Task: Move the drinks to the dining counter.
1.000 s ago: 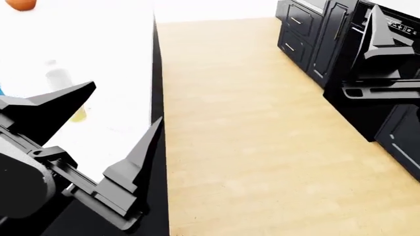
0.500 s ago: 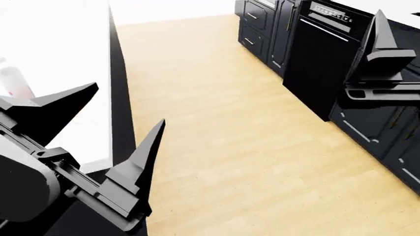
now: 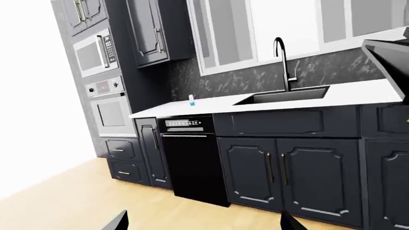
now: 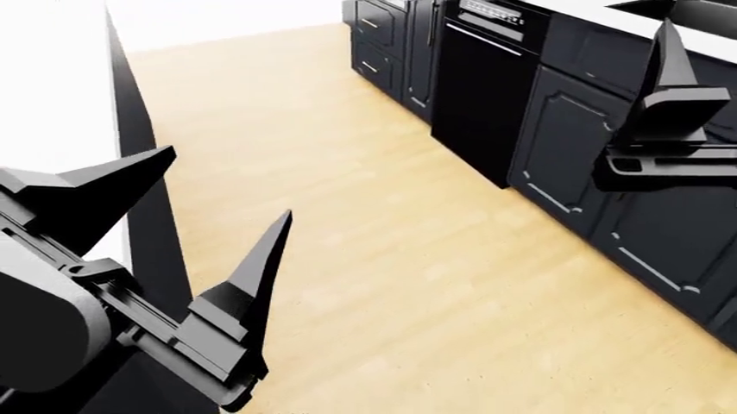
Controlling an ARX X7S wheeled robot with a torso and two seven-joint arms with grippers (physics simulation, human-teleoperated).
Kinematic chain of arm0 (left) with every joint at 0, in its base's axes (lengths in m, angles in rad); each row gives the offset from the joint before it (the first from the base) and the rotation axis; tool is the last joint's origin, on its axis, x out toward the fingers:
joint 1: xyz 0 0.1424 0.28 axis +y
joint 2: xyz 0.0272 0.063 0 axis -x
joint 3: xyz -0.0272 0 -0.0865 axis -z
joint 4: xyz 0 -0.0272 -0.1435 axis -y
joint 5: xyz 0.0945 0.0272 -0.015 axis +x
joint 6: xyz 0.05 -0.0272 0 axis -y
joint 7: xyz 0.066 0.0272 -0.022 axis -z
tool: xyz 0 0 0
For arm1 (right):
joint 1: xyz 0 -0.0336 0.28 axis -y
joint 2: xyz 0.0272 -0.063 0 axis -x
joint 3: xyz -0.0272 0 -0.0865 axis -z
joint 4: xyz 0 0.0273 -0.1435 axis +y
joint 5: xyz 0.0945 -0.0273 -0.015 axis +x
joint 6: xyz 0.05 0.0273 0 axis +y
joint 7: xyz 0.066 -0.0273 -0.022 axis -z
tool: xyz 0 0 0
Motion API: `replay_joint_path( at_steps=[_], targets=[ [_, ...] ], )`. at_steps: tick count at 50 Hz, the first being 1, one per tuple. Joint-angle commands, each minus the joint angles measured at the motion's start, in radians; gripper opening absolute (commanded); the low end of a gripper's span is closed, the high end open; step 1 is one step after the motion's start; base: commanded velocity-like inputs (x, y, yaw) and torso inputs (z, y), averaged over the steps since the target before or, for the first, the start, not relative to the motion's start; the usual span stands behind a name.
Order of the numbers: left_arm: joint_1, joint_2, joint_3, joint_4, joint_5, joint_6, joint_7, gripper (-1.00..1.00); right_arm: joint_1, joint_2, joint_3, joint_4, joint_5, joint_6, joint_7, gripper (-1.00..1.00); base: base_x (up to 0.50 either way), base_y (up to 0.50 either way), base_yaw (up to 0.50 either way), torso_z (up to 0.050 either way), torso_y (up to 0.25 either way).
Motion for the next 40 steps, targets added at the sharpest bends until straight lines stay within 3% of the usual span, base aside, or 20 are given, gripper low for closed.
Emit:
replay_joint_path(
  at_steps=[1, 24, 40],
  targets=[
    [0.002, 0.003, -0.007, -0.002, -0.001, -0.007, 0.002, 1.0, 0.016, -0.004, -0.012, 0.005, 0.005, 0.006, 0.004, 1.0, -0.1, -0.19, -0.5, 0.0, 0.0],
    [0.004, 0.013, -0.009, 0.0, -0.004, -0.023, -0.001, 1.0, -0.005, 0.002, -0.009, 0.004, -0.003, 0.003, 0.002, 1.0, -0.11, -0.17, -0.5, 0.0, 0.0],
    [0.005, 0.031, -0.006, -0.008, 0.011, -0.043, 0.007, 1.0, 0.008, -0.004, -0.026, 0.006, -0.016, 0.018, 0.001, 1.0, 0.0, 0.0, -0.5, 0.0, 0.0]
  ],
)
